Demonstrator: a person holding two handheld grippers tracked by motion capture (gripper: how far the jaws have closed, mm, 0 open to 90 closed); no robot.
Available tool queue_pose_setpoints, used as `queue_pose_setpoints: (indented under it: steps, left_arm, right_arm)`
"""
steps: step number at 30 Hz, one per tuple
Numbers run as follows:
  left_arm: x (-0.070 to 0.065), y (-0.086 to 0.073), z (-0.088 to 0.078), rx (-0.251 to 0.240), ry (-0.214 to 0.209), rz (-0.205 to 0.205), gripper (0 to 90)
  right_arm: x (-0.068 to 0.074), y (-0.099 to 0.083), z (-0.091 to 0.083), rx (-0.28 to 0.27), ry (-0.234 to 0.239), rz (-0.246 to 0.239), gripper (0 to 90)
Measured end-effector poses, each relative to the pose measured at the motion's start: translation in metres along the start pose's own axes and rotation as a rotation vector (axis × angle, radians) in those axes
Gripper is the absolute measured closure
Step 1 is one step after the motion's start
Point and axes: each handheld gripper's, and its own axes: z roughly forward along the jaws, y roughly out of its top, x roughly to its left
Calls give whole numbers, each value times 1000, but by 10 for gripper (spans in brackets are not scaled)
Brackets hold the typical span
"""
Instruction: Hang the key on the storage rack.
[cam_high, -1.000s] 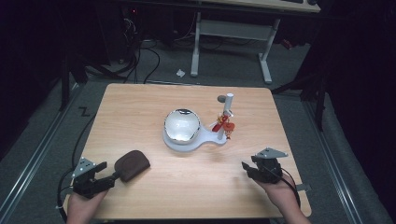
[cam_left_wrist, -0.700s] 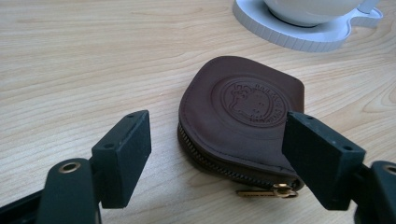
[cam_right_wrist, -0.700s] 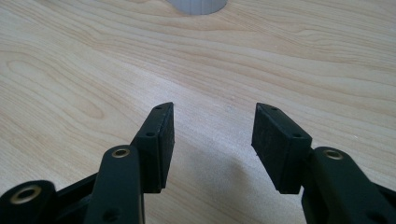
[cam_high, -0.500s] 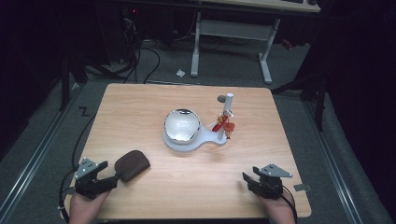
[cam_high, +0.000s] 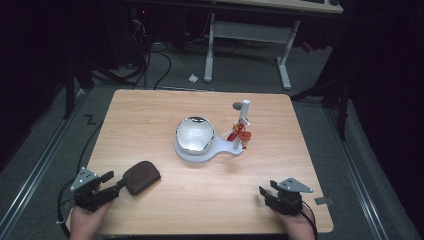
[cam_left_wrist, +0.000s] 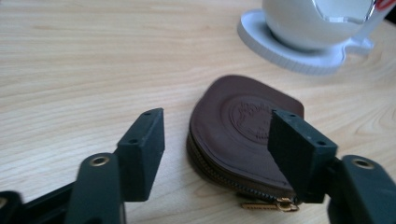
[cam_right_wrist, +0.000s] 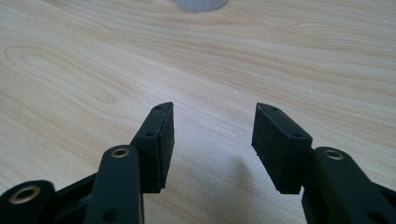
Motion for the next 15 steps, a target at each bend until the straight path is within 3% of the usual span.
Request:
queue_pose_setpoints:
  steps: [8,15]
  left_arm:
    - [-3,-4,20,72,10,-16,477]
    - [-2,-4,25,53,11,-40,635]
  right_arm:
    - [-2,-5,-7,-1,-15,0,490]
    - [-3,-4,-4,4,-14,3,490]
